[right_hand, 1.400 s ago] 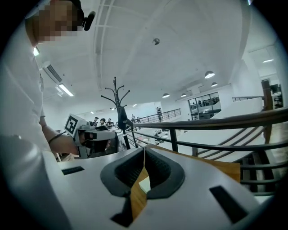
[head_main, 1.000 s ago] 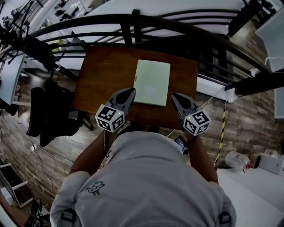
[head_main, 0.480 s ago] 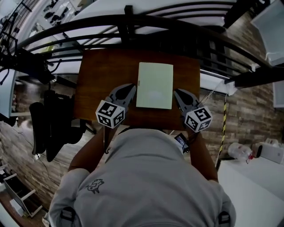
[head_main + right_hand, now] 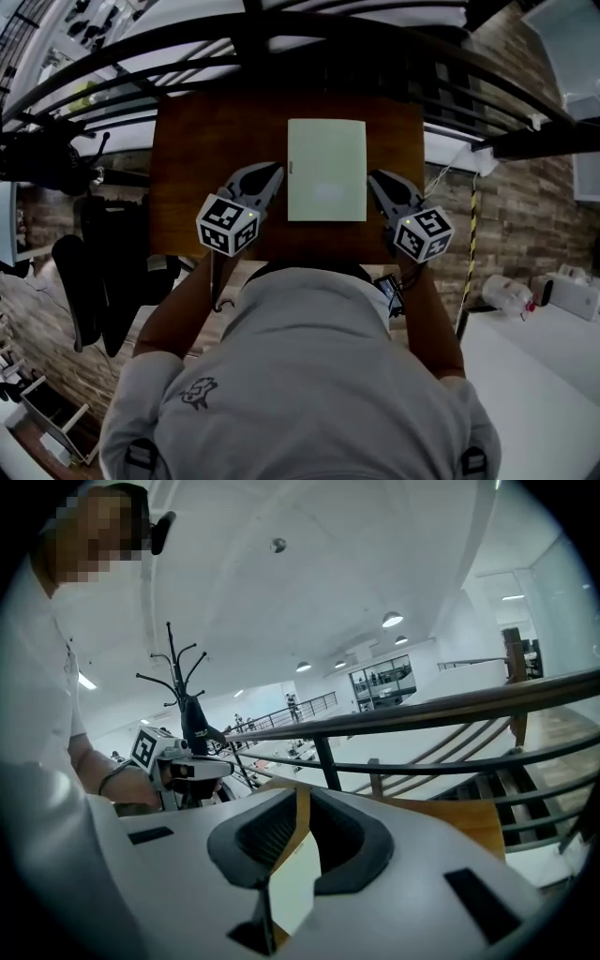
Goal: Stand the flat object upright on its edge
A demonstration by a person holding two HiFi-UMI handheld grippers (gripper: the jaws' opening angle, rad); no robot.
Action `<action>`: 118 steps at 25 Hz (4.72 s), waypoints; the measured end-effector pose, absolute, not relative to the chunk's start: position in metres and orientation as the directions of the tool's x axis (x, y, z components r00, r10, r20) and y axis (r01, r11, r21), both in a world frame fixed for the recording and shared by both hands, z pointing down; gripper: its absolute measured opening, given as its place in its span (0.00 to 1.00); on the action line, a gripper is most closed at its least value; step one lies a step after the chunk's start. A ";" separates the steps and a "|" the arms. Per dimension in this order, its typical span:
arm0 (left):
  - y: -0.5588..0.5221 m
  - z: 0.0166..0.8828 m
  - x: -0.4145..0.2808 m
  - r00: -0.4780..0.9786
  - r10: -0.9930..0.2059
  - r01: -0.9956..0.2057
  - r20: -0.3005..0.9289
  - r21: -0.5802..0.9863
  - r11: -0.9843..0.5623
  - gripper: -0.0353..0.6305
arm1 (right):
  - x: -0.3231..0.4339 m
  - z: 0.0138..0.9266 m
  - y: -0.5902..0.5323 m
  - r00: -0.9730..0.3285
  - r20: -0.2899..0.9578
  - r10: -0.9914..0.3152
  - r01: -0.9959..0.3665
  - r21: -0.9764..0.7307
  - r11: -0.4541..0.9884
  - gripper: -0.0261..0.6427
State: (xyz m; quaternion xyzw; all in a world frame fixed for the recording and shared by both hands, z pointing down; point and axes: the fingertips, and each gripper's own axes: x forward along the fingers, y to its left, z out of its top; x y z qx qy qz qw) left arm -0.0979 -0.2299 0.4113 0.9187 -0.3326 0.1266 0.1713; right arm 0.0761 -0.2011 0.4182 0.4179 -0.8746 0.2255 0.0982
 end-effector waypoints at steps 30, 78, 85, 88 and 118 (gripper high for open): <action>-0.291 0.595 -0.089 0.682 -0.404 -0.716 0.610 0.445 -0.537 0.40 | 0.128 0.610 -0.277 -0.654 0.606 -0.453 -0.753 -0.577 0.315 0.32; -0.300 0.705 -0.074 0.714 -0.180 -0.682 0.676 0.614 -0.397 0.45 | 0.116 0.708 -0.293 -0.745 0.619 -0.248 -0.662 -0.731 0.164 0.40; -0.302 0.705 -0.075 0.706 -0.187 -0.690 0.683 0.605 -0.397 0.45 | 0.115 0.707 -0.294 -0.736 0.622 -0.267 -0.671 -0.722 0.167 0.39; -0.301 0.704 -0.073 0.711 -0.187 -0.687 0.678 0.613 -0.390 0.44 | 0.116 0.705 -0.293 -0.731 0.618 -0.288 -0.674 -0.721 0.163 0.39; -0.301 0.640 -0.064 0.708 -0.275 -0.691 0.651 0.556 -0.461 0.41 | 0.121 0.643 -0.283 -0.715 0.594 -0.368 -0.693 -0.669 0.268 0.39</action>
